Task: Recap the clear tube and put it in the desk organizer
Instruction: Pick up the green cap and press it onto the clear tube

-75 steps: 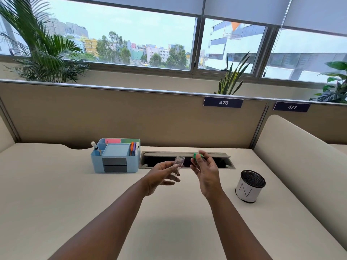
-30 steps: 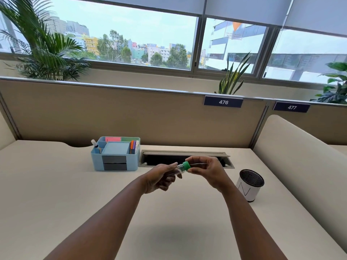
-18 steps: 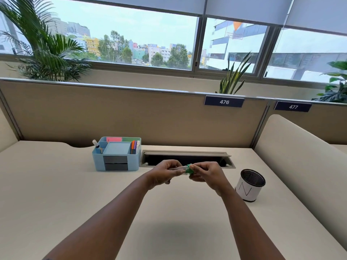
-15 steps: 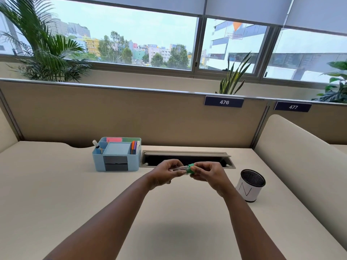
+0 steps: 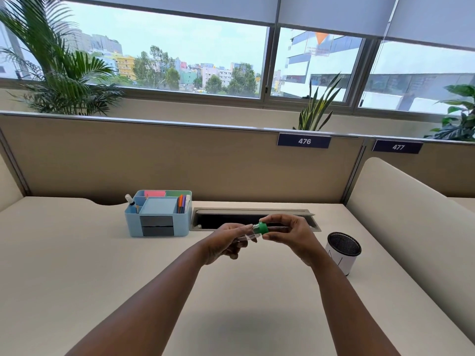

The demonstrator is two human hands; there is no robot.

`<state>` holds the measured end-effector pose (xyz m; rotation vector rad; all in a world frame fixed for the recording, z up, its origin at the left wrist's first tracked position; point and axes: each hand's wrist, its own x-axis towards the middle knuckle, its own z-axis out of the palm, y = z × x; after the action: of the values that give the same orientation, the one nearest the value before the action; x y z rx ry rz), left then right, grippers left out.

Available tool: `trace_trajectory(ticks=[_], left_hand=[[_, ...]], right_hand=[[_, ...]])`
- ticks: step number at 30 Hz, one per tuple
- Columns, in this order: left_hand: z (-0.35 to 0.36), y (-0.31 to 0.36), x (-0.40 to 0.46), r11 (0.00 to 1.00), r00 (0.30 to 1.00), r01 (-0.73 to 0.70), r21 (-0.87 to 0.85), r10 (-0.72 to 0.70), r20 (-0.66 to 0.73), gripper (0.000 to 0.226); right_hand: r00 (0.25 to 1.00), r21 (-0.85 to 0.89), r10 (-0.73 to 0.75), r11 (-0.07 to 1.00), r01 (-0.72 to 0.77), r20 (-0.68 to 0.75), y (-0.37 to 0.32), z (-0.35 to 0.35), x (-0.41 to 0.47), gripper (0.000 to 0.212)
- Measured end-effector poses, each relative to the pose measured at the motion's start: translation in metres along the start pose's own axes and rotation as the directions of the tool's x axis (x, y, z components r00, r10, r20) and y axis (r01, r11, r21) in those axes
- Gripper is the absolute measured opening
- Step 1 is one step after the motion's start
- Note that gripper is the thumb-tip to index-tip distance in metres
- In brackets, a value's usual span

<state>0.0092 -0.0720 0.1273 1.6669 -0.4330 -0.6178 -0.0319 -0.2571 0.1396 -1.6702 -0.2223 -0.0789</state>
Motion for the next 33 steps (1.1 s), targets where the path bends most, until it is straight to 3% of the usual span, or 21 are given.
trace_trajectory(ticks=[8, 15, 25, 30, 33], left_hand=[[-0.002, 0.002, -0.001, 0.996, 1.0, -0.01, 0.085, 0.008, 0.016, 0.022], [-0.002, 0.002, 0.003, 0.973, 0.992, -0.102, 0.209, 0.114, -0.045, 0.004], [0.001, 0.003, 0.003, 0.967, 0.997, -0.068, 0.246, 0.075, -0.018, 0.011], [0.001, -0.011, 0.008, 0.957, 0.982, -0.131, 0.258, 0.161, -0.102, 0.008], [-0.003, -0.024, 0.009, 0.957, 0.972, -0.115, 0.265, 0.164, -0.17, 0.018]], right_hand=[[0.999, 0.04, 0.019, 0.999, -0.018, -0.033, 0.004, 0.006, 0.001, 0.03], [0.988, 0.13, 0.101, 0.988, -0.085, -0.121, 0.014, 0.01, 0.004, 0.025], [0.986, 0.083, 0.124, 0.99, -0.115, -0.112, 0.015, 0.012, 0.002, 0.024], [0.982, 0.062, 0.127, 0.991, -0.119, -0.139, 0.015, 0.015, 0.006, 0.027], [0.98, 0.008, 0.125, 0.992, -0.126, -0.157, 0.017, 0.024, 0.01, 0.027]])
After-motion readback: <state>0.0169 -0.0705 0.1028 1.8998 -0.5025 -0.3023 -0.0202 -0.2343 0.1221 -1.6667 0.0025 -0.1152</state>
